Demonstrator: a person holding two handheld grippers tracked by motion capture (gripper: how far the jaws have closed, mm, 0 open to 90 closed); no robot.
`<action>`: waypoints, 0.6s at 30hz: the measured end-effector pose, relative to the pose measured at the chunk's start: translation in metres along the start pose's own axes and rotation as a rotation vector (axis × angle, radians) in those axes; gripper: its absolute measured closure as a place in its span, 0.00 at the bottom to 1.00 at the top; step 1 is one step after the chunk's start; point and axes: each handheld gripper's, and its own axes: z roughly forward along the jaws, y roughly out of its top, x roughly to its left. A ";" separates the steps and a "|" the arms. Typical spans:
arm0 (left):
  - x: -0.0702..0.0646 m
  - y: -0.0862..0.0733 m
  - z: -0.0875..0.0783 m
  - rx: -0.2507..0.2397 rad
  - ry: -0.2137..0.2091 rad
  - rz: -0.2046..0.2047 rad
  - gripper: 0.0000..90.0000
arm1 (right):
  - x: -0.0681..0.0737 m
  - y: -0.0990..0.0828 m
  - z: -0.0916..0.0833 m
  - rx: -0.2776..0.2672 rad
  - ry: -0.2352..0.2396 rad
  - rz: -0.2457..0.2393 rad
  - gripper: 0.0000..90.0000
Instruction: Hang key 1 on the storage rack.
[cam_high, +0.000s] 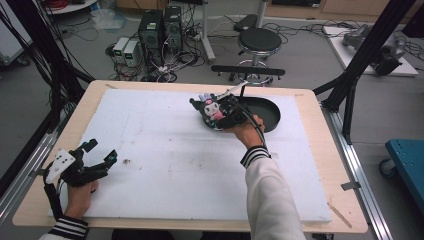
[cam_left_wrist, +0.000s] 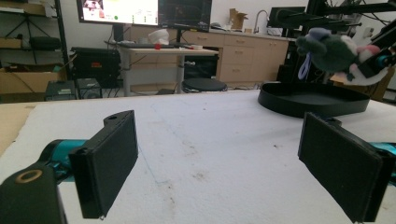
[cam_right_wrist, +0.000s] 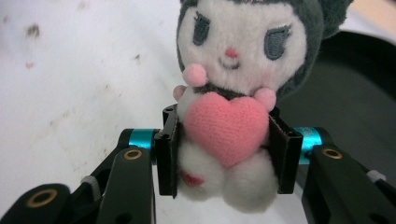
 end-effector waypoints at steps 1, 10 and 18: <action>0.000 0.000 0.000 0.000 0.000 0.000 0.14 | 0.000 0.000 0.000 0.000 0.000 0.000 0.61; 0.000 0.000 0.000 -0.001 -0.002 0.001 0.14 | -0.014 -0.005 -0.026 -0.135 -0.036 0.050 0.61; 0.000 0.000 0.000 -0.002 -0.002 0.002 0.14 | -0.019 -0.006 -0.036 -0.191 -0.065 0.066 0.61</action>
